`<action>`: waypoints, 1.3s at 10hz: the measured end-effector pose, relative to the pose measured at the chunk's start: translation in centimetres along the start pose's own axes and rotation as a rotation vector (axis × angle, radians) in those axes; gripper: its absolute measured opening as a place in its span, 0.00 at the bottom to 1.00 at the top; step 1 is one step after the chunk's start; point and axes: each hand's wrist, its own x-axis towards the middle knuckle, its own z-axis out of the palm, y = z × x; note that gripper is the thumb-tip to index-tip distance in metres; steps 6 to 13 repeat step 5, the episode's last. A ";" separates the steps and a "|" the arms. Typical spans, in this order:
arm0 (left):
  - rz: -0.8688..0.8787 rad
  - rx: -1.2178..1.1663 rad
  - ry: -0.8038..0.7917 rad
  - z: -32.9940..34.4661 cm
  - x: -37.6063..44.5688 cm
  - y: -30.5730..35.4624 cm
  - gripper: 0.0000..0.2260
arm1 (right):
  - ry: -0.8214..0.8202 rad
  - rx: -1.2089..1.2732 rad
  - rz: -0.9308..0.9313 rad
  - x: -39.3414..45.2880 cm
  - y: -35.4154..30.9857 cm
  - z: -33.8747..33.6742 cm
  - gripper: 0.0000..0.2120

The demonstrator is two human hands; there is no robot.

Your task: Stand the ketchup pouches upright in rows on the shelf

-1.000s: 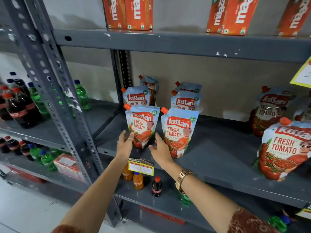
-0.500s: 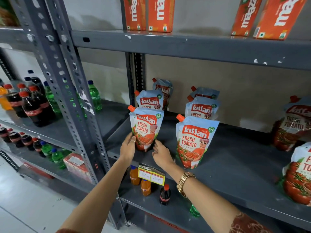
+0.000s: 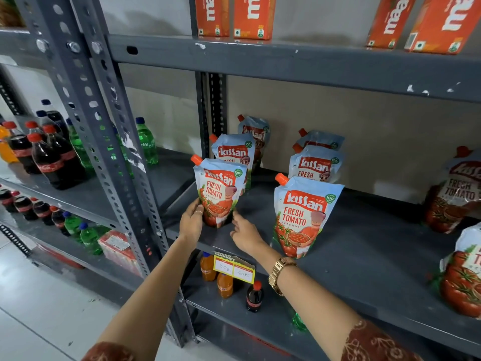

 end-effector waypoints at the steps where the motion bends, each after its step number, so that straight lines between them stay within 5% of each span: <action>1: -0.002 0.006 -0.001 -0.4 -0.4 -0.1 0.19 | 0.018 0.029 -0.011 -0.8 0.0 0.0 0.33; 3: 0.026 0.058 0.101 0.0 -2.2 0.0 0.18 | 0.033 0.092 -0.039 -3.1 0.2 -0.4 0.31; 4: 0.113 0.162 0.180 0.3 -3.6 -0.3 0.17 | 0.174 0.048 -0.103 -5.3 0.3 -0.8 0.25; 5: 0.252 0.301 0.182 1.2 -6.1 -0.5 0.15 | 0.486 -0.020 -0.266 -8.4 0.6 -2.1 0.16; 13: 0.252 0.301 0.182 1.2 -6.1 -0.5 0.15 | 0.486 -0.020 -0.266 -8.4 0.6 -2.1 0.16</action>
